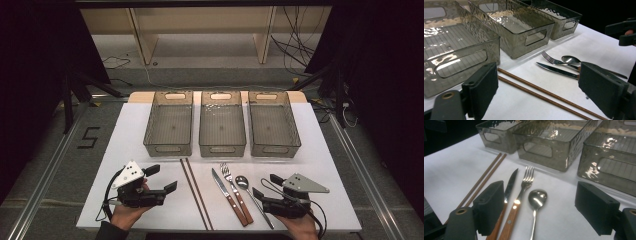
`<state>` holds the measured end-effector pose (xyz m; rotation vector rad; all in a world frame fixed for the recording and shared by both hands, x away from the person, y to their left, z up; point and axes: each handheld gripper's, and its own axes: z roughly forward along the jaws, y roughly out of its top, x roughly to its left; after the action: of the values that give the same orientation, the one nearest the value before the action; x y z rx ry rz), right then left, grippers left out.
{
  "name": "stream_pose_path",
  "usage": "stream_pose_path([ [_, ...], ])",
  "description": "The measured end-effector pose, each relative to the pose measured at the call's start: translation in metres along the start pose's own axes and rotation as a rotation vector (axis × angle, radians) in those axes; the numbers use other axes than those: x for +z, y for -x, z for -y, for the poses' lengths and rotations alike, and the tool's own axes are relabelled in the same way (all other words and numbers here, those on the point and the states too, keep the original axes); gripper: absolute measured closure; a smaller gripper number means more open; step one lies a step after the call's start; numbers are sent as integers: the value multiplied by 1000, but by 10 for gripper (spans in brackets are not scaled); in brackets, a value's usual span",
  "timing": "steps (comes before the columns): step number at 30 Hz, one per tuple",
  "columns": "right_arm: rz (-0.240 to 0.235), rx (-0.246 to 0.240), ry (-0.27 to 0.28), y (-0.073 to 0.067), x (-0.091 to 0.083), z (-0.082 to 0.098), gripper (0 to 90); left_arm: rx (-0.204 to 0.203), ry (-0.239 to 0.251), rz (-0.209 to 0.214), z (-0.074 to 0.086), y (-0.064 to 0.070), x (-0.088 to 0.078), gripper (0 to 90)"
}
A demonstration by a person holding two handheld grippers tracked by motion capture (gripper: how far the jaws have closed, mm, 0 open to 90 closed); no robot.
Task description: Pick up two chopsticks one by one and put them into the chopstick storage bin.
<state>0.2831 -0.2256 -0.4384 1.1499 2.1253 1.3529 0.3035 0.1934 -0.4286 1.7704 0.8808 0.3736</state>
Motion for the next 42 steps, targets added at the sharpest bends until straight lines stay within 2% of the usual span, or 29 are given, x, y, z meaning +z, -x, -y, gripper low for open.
stream_pose_path([
  [3,-11,-1,-26,-4,2,-3,255,-9,2,5,2,-1,0,158],
  [5,-32,1,-66,-10,6,-9,264,-11,1,1,3,-2,1,158],
  [6,-32,1,-66,-10,6,-9,264,-16,1,0,3,-2,1,158],
  [8,-48,-18,-100,-18,11,-15,266,-20,1,-1,4,-3,0,158],
  [9,-48,-18,-100,-18,11,-15,266,-21,1,-1,4,-3,0,158],
  [10,-55,-28,-127,-23,15,-19,269,-25,5,-3,4,-3,0,157],
  [14,-69,-60,-163,-33,23,-24,271,-30,7,-6,5,-4,0,158],
  [20,-71,-75,-175,-38,27,-26,271,-19,-7,0,5,-4,1,158],
  [26,-61,-68,-174,-34,26,-25,271,26,-42,12,-2,-4,9,177],
  [30,-60,-68,-170,-33,25,-25,269,74,-91,20,-11,-5,21,201],
  [34,-60,-65,-170,-32,25,-24,269,110,-165,37,-18,-7,35,224],
  [38,-63,-67,-174,-31,24,-24,267,165,-257,47,-24,-7,47,247],
  [42,-62,-67,-168,-31,24,-23,267,211,-303,54,-30,-5,56,267],
])
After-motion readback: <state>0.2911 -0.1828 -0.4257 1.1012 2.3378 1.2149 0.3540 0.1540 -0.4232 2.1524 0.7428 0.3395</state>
